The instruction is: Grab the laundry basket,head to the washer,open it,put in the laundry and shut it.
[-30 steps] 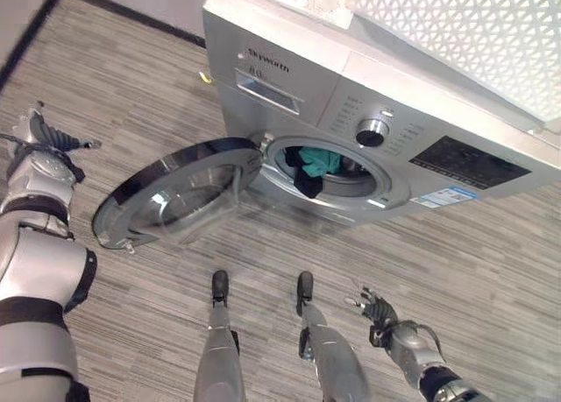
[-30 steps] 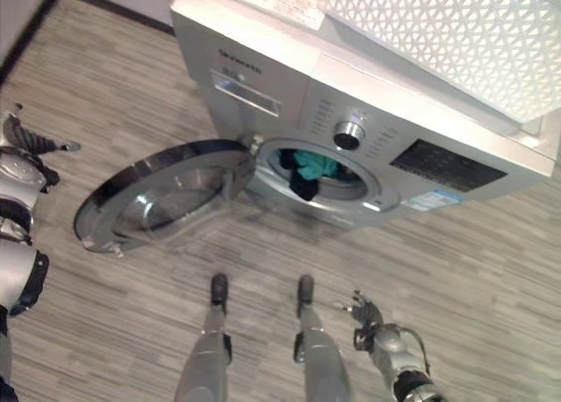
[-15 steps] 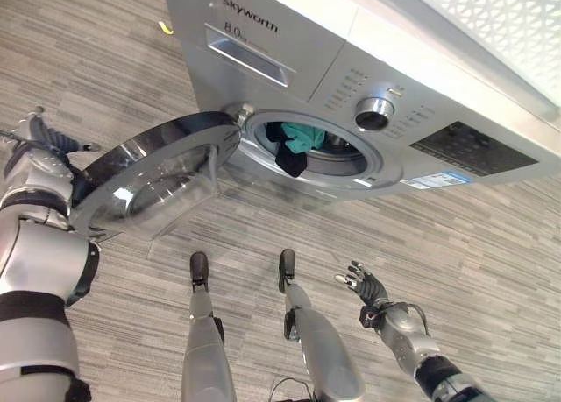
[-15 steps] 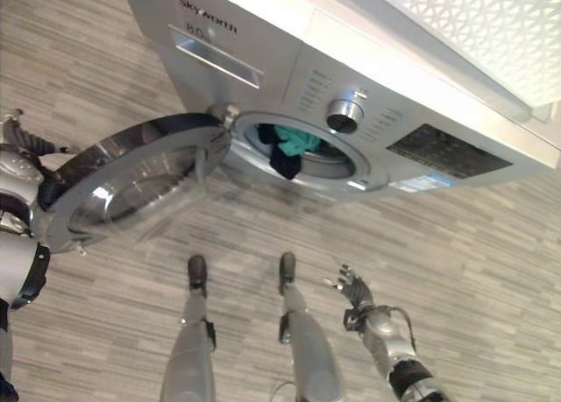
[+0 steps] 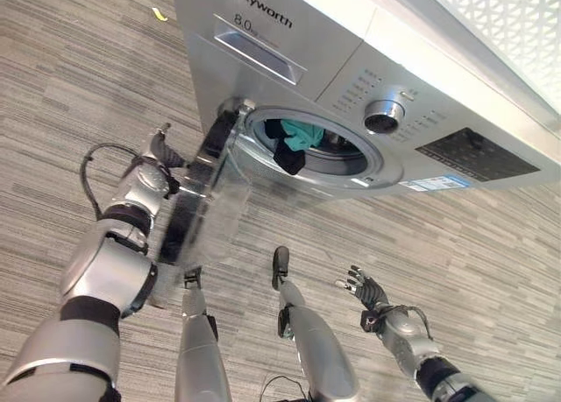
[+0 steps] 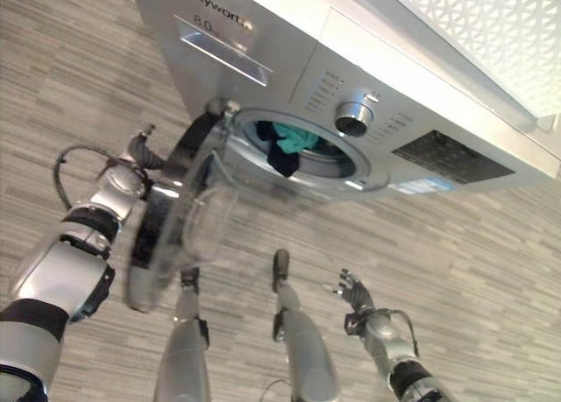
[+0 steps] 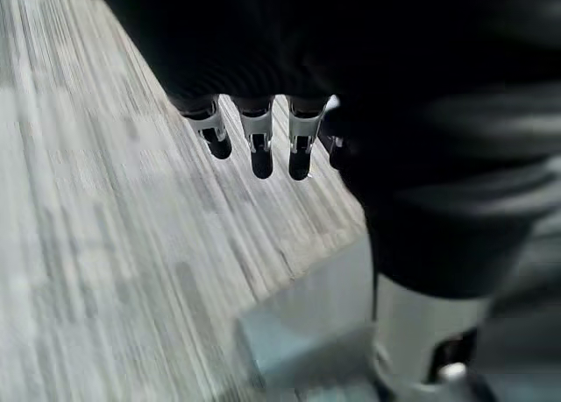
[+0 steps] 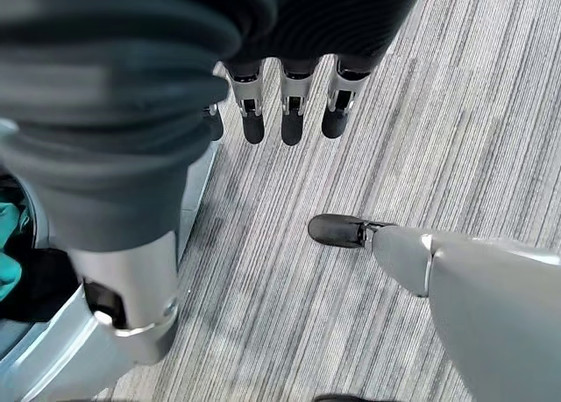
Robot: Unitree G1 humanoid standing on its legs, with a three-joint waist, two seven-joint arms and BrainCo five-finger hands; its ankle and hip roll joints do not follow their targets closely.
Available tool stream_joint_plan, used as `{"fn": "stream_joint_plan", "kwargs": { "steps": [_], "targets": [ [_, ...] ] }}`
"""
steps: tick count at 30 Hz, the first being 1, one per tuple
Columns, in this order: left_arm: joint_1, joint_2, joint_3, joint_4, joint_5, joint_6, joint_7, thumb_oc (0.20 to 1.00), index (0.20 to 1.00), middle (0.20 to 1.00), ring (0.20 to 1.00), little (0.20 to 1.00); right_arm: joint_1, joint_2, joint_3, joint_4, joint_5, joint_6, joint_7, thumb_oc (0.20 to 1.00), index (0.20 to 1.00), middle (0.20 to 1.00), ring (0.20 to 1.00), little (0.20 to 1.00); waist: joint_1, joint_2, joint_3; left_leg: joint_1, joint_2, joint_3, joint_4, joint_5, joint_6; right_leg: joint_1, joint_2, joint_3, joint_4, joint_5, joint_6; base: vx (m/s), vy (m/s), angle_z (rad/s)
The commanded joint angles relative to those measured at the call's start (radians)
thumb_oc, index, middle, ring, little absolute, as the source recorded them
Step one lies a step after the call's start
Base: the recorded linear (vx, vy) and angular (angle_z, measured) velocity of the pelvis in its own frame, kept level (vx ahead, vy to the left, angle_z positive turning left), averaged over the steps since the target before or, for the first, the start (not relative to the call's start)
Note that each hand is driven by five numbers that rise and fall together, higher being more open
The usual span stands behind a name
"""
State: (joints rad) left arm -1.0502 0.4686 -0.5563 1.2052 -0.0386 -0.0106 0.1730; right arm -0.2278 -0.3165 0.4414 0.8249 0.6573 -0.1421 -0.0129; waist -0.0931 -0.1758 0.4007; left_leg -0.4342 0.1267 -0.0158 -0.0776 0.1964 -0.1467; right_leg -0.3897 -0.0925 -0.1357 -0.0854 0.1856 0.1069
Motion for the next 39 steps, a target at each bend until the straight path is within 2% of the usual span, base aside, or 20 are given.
{"fn": "stream_joint_plan", "kwargs": {
  "steps": [1,4,5,8,10,14,15,16,19,20,23,27,28,30,31,33,35,36,38,39],
  "targets": [
    [0.068,-0.213,0.032,-0.044,-0.106,-0.071,-0.026,1.000,1.000,1.000,1.000,1.000,0.031,-0.026,-0.021,-0.025,0.051,-0.003,0.012,1.000,1.000,1.000,1.000,1.000,-0.009,0.038,0.002,-0.040,0.001,0.009,0.063,-0.077,-0.005,-0.018,-0.051,0.056,0.098,-0.113,0.067,0.02,-0.022,0.08],
    [0.194,-0.442,0.014,-0.090,-0.249,-0.085,-0.020,1.000,1.000,1.000,1.000,1.000,0.034,-0.003,-0.029,-0.029,0.062,0.016,0.004,1.000,1.000,1.000,1.000,1.000,-0.009,0.056,-0.017,0.018,0.001,0.027,0.042,-0.083,-0.003,0.012,-0.051,0.072,0.108,-0.128,0.063,0.03,-0.024,0.06],
    [0.194,-0.442,0.014,-0.090,-0.249,-0.085,-0.020,1.000,1.000,1.000,1.000,1.000,0.034,-0.003,-0.029,-0.029,0.062,0.016,0.004,1.000,1.000,1.000,1.000,1.000,-0.009,0.056,-0.017,0.019,0.001,0.027,0.042,-0.083,-0.003,0.013,-0.051,0.072,0.108,-0.128,0.062,0.02,0.001,-0.07],
    [0.210,-0.581,-0.041,-0.116,-0.293,-0.099,-0.004,1.000,1.000,1.000,1.000,1.000,0.031,-0.005,-0.017,-0.060,0.077,0.020,0.005,1.000,1.000,1.000,1.000,1.000,-0.035,0.045,-0.037,0.077,0.017,0.071,0.023,-0.088,0.001,0.025,-0.038,0.116,0.111,-0.128,0.068,0.01,0.016,-0.31],
    [0.210,-0.618,-0.055,-0.117,-0.302,-0.107,-0.002,1.000,1.000,1.000,1.000,1.000,0.032,-0.011,-0.012,-0.048,0.081,0.023,0.014,1.000,1.000,1.000,1.000,1.000,-0.052,0.035,-0.055,0.109,0.032,0.096,0.009,-0.088,0.002,0.029,-0.029,0.141,0.111,-0.129,0.068,0.02,-0.010,-0.63],
    [0.231,-0.593,-0.062,-0.175,-0.330,-0.133,-0.009,1.000,1.000,1.000,1.000,1.000,0.061,-0.036,-0.008,-0.014,0.056,0.039,0.046,1.000,1.000,1.000,1.000,1.000,-0.062,0.040,-0.081,0.147,0.047,0.123,-0.001,-0.089,0.000,0.036,-0.019,0.165,0.113,-0.132,0.069,0.03,-0.036,-0.54],
    [0.279,-0.546,-0.070,-0.228,-0.332,-0.140,-0.021,1.000,1.000,1.000,1.000,1.000,0.095,-0.060,-0.018,0.013,0.006,0.050,0.063,1.000,1.000,1.000,1.000,1.000,-0.051,0.058,-0.087,0.166,0.051,0.128,-0.003,-0.087,-0.001,0.052,-0.017,0.163,0.116,-0.138,0.066,0.06,-0.086,-0.27],
    [0.279,-0.545,-0.070,-0.228,-0.332,-0.140,-0.021,1.000,1.000,1.000,1.000,1.000,0.095,-0.060,-0.018,0.013,0.006,0.050,0.063,1.000,1.000,1.000,1.000,1.000,-0.052,0.058,-0.089,0.164,0.051,0.127,-0.003,-0.086,-0.001,0.050,-0.017,0.163,0.115,-0.137,0.066,0.03,-0.073,-0.27],
    [0.361,-0.477,-0.069,-0.299,-0.349,-0.145,-0.040,1.000,1.000,1.000,1.000,1.000,0.120,-0.071,-0.036,0.046,-0.061,0.065,0.079,1.000,1.000,1.000,1.000,1.000,-0.025,0.099,-0.093,0.175,0.051,0.117,-0.010,-0.076,-0.004,0.073,-0.019,0.146,0.111,-0.145,0.063,0.01,-0.050,-0.05],
    [0.405,-0.441,-0.066,-0.326,-0.355,-0.142,-0.056,1.000,1.000,1.000,1.000,1.000,0.114,-0.068,-0.016,0.062,-0.109,0.071,0.093,1.000,1.000,1.000,1.000,1.000,-0.001,0.127,-0.089,0.174,0.047,0.103,-0.010,-0.067,-0.008,0.091,-0.022,0.124,0.104,-0.150,0.059,-0.01,-0.038,0.04],
    [0.429,-0.421,-0.069,-0.338,-0.344,-0.146,-0.060,1.000,1.000,1.000,1.000,1.000,0.099,-0.060,0.026,0.072,-0.160,0.077,0.106,1.000,1.000,1.000,1.000,1.000,0.021,0.150,-0.091,0.163,0.042,0.091,-0.010,-0.060,-0.010,0.098,-0.024,0.105,0.097,-0.152,0.054,-0.01,-0.036,0.28],
    [0.431,-0.428,-0.078,-0.314,-0.338,-0.146,-0.055,1.000,1.000,1.000,1.000,1.000,-0.028,0.017,0.132,0.163,-0.207,0.096,0.110,1.000,1.000,1.000,1.000,1.000,0.062,0.186,-0.087,0.143,0.030,0.062,-0.010,-0.049,-0.011,0.104,-0.029,0.080,0.088,-0.151,0.049,-0.03,-0.020,0.33],
    [0.414,-0.434,-0.094,-0.304,-0.327,-0.151,-0.039,1.000,1.000,1.000,1.000,1.000,-0.150,0.070,0.198,0.234,-0.281,0.095,0.065,1.000,1.000,1.000,1.000,1.000,0.089,0.203,-0.078,0.137,0.021,0.048,-0.010,-0.046,-0.009,0.105,-0.032,0.073,0.088,-0.150,0.048,-0.03,0.012,0.37],
    [0.398,-0.439,-0.104,-0.301,-0.318,-0.151,-0.034,1.000,1.000,1.000,1.000,1.000,-0.230,0.103,0.214,0.308,-0.317,0.103,0.042,1.000,1.000,1.000,1.000,1.000,0.103,0.214,-0.075,0.130,0.016,0.043,-0.010,-0.044,-0.008,0.102,-0.035,0.068,0.085,-0.148,0.049,-0.04,0.024,0.33],
    [0.379,-0.442,-0.138,-0.302,-0.291,-0.151,-0.023,1.000,1.000,1.000,1.000,1.000,-0.363,0.127,0.225,0.450,-0.422,0.126,-0.002,1.000,1.000,1.000,1.000,1.000,0.138,0.237,-0.066,0.122,0.007,0.029,-0.010,-0.042,-0.007,0.106,-0.041,0.056,0.083,-0.148,0.049,-0.03,0.024,0.12],
    [0.379,-0.442,-0.138,-0.302,-0.291,-0.151,-0.023,1.000,1.000,1.000,1.000,1.000,-0.363,0.127,0.225,0.450,-0.422,0.126,-0.002,1.000,1.000,1.000,1.000,1.000,0.138,0.237,-0.068,0.119,0.007,0.028,-0.010,-0.041,-0.007,0.104,-0.041,0.056,0.082,-0.147,0.048,-0.01,0.022,0.18],
    [0.400,-0.407,-0.208,-0.420,-0.261,-0.156,-0.033,1.000,1.000,1.000,1.000,1.000,-0.586,0.080,0.143,0.621,-0.479,0.171,-0.043,1.000,1.000,1.000,1.000,1.000,0.219,0.290,-0.059,0.111,-0.013,0.002,-0.010,-0.037,-0.004,0.120,-0.057,0.027,0.077,-0.148,0.052,0.01,0.051,0.28],
    [0.434,-0.367,-0.227,-0.501,-0.275,-0.158,-0.060,1.000,1.000,1.000,1.000,1.000,-0.681,0.010,0.082,0.675,-0.461,0.187,-0.060,1.000,1.000,1.000,1.000,1.000,0.266,0.321,-0.055,0.108,-0.026,-0.012,-0.010,-0.035,-0.003,0.130,-0.069,0.012,0.073,-0.152,0.054,0.02,0.046,0.19],
    [0.452,-0.347,-0.227,-0.528,-0.286,-0.156,-0.077,1.000,1.000,1.000,1.000,1.000,-0.710,-0.033,0.051,0.690,-0.441,0.195,-0.063,1.000,1.000,1.000,1.000,1.000,0.290,0.335,-0.059,0.100,-0.033,-0.020,-0.010,-0.032,-0.003,0.131,-0.073,0.002,0.069,-0.150,0.055,0.02,0.039,0.42],
    [0.508,-0.298,-0.220,-0.582,-0.308,-0.151,-0.112,1.000,1.000,1.000,1.000,1.000,-0.756,-0.135,0.009,0.716,-0.413,0.202,-0.066,1.000,1.000,1.000,1.000,1.000,0.333,0.362,-0.061,0.092,-0.050,-0.038,-0.010,-0.032,-0.004,0.141,-0.085,-0.021,0.063,-0.154,0.058,0.01,0.021,0.62]
  ]
}}
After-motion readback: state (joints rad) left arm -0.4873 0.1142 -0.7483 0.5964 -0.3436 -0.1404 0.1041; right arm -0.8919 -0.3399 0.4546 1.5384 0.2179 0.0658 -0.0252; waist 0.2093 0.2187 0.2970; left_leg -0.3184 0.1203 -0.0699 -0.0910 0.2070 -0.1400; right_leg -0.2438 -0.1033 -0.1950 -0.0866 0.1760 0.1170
